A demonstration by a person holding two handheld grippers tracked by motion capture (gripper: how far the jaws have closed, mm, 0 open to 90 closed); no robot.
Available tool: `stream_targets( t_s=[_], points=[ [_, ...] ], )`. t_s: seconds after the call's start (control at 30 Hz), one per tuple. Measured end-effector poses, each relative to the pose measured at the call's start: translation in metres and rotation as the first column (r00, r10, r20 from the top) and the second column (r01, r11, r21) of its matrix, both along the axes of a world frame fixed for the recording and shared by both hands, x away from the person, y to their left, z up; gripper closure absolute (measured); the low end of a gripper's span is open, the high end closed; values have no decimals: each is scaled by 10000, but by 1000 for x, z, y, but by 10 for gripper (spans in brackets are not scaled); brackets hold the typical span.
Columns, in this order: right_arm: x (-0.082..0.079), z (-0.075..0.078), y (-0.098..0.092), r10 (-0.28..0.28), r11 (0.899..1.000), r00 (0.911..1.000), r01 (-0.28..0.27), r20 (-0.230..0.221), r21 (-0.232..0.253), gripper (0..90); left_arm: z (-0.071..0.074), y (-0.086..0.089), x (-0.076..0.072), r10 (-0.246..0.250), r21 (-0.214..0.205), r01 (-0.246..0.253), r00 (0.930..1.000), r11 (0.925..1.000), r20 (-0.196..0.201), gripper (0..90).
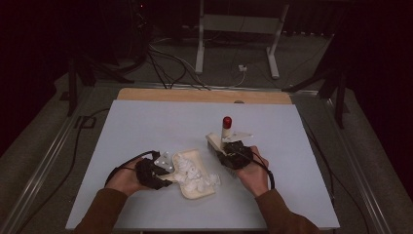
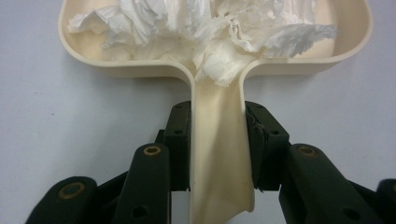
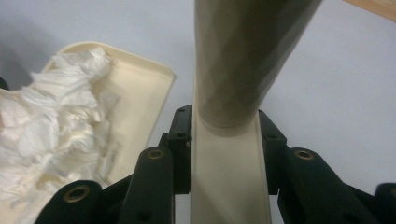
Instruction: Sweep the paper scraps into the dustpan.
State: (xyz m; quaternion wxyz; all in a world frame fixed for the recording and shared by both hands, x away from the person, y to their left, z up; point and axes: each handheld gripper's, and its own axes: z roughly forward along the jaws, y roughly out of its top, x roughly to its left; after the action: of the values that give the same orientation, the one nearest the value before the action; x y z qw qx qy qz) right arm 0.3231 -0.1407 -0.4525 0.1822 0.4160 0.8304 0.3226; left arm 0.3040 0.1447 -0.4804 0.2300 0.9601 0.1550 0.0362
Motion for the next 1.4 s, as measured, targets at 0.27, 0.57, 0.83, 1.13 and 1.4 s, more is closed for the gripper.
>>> stream_targets(
  t_s=[0.27, 0.57, 0.83, 1.13, 1.4],
  points=[
    [-8, -7, -4, -668, 9965, 9978, 668, 6, -503, 669, 0, -3, -3, 57, 221, -59, 9999, 9997, 84, 663],
    [-15, -9, 9, -877, 9961, 9952, 872, -441, -117, 669, -1, -6, -4, 157, 292, -160, 9998, 9994, 95, 663],
    [-19, -8, 27, -730, 9972, 9958, 738, -558, 118, 670, -2, -8, -4, 195, 338, -197, 9998, 9992, 69, 663],
    [-22, -3, 49, -322, 9974, 9969, 366, -715, 613, 670, -3, -10, -5, 285, 225, -286, 9996, 9993, 50, 663],
    [-28, -3, 70, 158, 9986, 9968, -117, -782, 522, 670, -7, -11, -6, 483, -30, -483, 9988, 9988, -35, 663]
  ],
)
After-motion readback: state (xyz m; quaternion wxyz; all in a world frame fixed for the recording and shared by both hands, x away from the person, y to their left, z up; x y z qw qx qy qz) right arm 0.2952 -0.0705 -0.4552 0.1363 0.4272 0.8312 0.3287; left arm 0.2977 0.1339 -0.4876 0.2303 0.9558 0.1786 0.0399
